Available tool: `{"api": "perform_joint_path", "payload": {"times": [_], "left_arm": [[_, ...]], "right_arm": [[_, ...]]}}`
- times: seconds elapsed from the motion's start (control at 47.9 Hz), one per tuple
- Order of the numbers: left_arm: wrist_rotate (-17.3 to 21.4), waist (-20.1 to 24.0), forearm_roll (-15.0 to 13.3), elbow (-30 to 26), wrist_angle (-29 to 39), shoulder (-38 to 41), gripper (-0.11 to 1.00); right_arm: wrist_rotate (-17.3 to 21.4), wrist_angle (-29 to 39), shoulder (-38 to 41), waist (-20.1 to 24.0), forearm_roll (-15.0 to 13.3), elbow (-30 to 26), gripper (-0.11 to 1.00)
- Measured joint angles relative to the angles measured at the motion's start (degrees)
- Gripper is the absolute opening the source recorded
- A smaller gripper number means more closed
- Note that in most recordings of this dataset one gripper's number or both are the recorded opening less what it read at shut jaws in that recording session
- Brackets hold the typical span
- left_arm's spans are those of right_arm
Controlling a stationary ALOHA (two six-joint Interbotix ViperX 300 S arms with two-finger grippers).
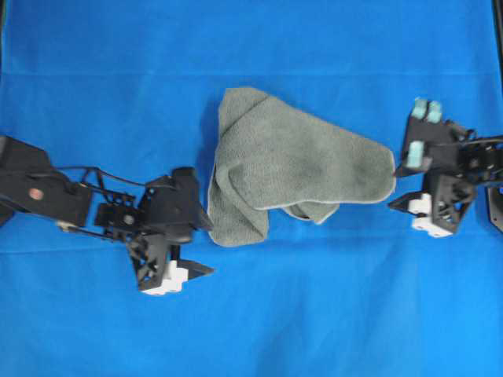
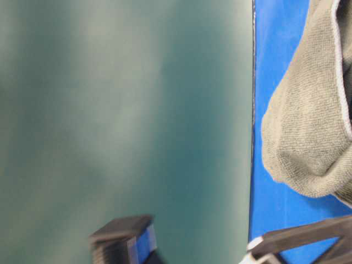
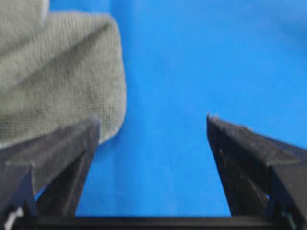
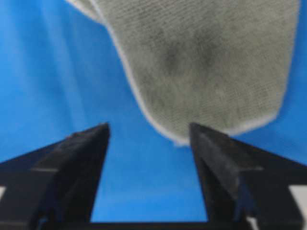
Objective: Fold a large towel.
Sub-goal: 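Move both grippers in and grasp the grey towel's edges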
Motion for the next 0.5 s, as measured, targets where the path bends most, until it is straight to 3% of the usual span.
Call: {"api": "perform_joint_path", "payload": {"times": [0.251,0.501], "left_arm": [[-0.1,1.9,-0.1,-2.7,0.2,7.3,0.83],[0.1,3.7,-0.1,-4.0,0.4,9.4,0.79]], "right_arm": [[0.0,-9.8,11.7,-0.9,-1.5,-0.8,0.64],[-0.1,-12.0,16.5,-2.5,-3.7,-2.7,0.60]]}}
